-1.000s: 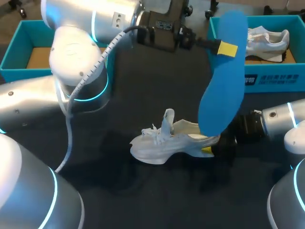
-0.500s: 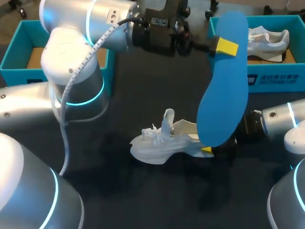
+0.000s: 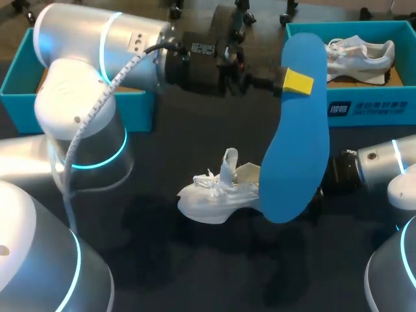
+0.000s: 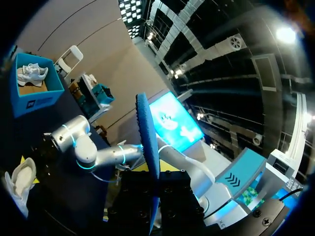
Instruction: Take the shoe out of the shoebox, open the shoe tongue, remove and reinsert the insole, then place the shoe into the shoebox
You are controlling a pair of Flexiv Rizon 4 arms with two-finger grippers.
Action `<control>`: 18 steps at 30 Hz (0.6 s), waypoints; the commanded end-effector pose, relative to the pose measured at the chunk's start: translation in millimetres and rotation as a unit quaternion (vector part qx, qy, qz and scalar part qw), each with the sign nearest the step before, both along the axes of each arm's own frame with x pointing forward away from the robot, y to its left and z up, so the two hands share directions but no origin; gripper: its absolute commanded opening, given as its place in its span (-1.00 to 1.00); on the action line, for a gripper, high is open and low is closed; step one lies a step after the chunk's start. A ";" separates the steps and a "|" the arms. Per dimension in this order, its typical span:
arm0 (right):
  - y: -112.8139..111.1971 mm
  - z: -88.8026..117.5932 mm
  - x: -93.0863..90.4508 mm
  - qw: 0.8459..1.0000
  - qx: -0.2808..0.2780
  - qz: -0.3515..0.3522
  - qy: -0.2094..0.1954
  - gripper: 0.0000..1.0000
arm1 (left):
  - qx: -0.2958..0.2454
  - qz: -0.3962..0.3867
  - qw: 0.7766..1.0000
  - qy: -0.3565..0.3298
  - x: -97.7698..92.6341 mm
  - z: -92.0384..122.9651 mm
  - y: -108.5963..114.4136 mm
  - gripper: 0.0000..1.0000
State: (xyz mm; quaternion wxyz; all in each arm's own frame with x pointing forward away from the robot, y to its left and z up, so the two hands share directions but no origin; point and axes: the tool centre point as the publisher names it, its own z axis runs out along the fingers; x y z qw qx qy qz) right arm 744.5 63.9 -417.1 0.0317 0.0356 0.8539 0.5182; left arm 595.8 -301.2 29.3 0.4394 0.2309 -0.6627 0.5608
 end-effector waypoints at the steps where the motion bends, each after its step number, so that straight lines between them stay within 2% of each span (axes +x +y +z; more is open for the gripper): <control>1: 0.8 -4.8 0.4 1.000 -0.001 0.000 0.000 -1.00 | -0.005 0.017 1.000 -0.003 -12.2 -2.4 12.0 -1.00; 18: 0.8 -4.8 0.4 1.000 -0.001 0.000 0.000 -1.00 | -0.008 0.033 0.999 -0.013 -16.4 1.5 21.2 -1.00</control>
